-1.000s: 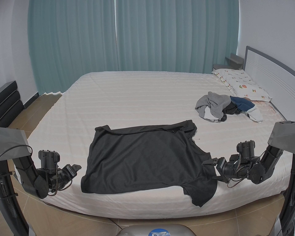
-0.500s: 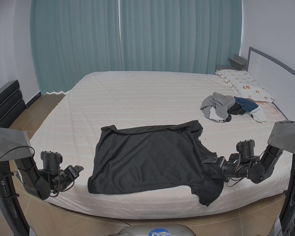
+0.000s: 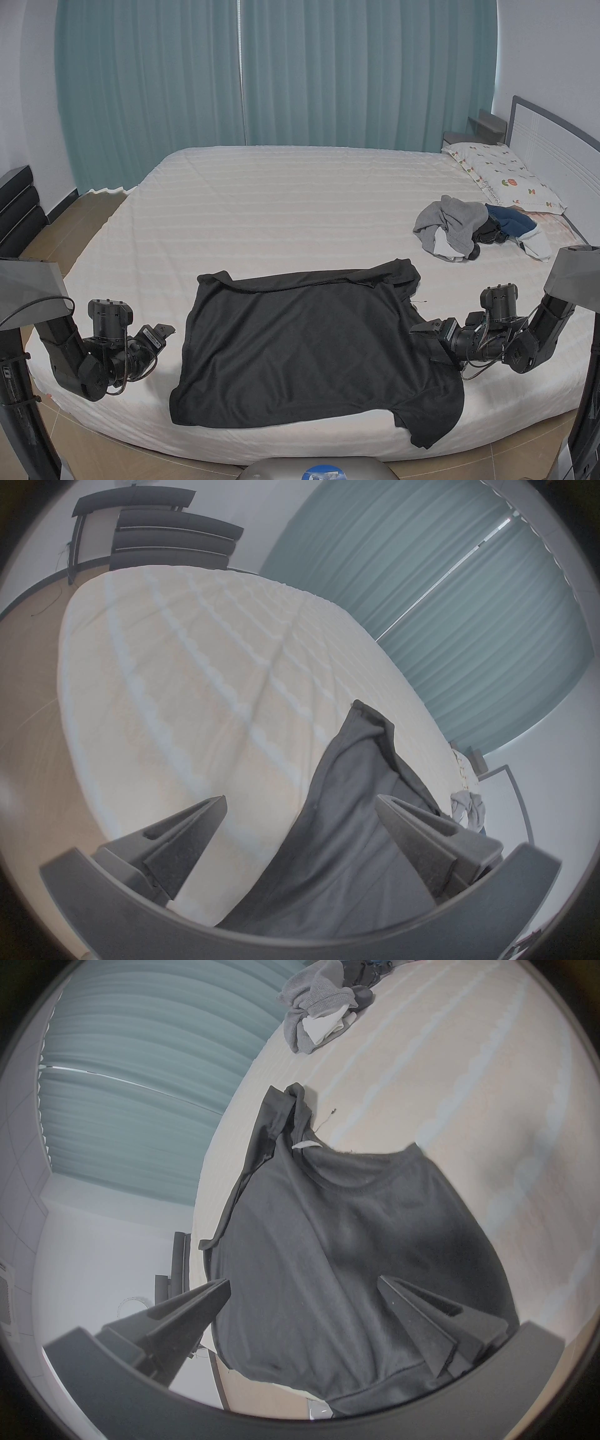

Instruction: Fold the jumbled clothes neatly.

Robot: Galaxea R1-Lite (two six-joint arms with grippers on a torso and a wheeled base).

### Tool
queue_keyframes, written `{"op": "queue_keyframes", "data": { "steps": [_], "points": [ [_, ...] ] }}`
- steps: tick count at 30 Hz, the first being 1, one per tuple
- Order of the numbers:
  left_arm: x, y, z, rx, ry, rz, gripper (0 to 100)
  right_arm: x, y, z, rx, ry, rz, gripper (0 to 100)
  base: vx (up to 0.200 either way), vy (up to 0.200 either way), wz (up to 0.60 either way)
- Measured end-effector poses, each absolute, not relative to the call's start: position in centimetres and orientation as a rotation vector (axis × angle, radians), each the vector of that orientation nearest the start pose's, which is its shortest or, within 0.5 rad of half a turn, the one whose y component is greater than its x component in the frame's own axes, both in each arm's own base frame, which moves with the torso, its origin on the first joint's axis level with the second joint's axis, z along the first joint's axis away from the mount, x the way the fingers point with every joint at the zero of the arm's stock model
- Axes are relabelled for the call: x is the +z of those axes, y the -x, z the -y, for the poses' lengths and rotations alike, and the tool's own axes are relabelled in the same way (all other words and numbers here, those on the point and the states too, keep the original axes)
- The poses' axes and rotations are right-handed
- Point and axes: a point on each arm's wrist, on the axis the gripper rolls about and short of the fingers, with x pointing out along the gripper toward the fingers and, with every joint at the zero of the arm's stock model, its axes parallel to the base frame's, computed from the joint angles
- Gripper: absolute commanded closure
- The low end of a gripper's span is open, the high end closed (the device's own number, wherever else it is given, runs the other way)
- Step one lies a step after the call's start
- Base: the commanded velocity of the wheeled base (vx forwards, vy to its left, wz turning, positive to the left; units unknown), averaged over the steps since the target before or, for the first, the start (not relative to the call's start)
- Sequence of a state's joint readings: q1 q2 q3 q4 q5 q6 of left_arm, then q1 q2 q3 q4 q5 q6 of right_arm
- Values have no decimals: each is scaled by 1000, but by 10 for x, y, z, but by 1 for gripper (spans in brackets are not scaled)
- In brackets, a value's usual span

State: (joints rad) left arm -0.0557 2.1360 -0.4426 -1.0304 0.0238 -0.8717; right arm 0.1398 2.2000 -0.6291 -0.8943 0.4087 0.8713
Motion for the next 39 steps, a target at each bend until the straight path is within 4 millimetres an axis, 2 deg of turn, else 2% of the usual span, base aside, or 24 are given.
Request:
{"op": "queue_keyframes", "data": {
  "steps": [7,11,17,24,31,39],
  "points": [
    [17,-306,16,240,830,-580,0,5,-326,-54,191,-906,-867,0,0,0,0],
    [26,-320,17,217,837,-524,0,5,-326,-54,190,-906,-866,0,0,0,0],
    [42,-355,21,164,848,-425,0,4,-326,-53,180,-906,-864,0,0,0,0],
    [45,-401,30,127,847,-390,0,1,-327,-52,175,-908,-862,0,0,0,0],
    [27,-453,40,98,843,-359,0,-1,-329,-54,176,-933,-841,0,0,0,0],
    [0,-497,47,128,835,-363,0,-4,-329,-55,178,-951,-834,0,0,0,0]
  ]
}}
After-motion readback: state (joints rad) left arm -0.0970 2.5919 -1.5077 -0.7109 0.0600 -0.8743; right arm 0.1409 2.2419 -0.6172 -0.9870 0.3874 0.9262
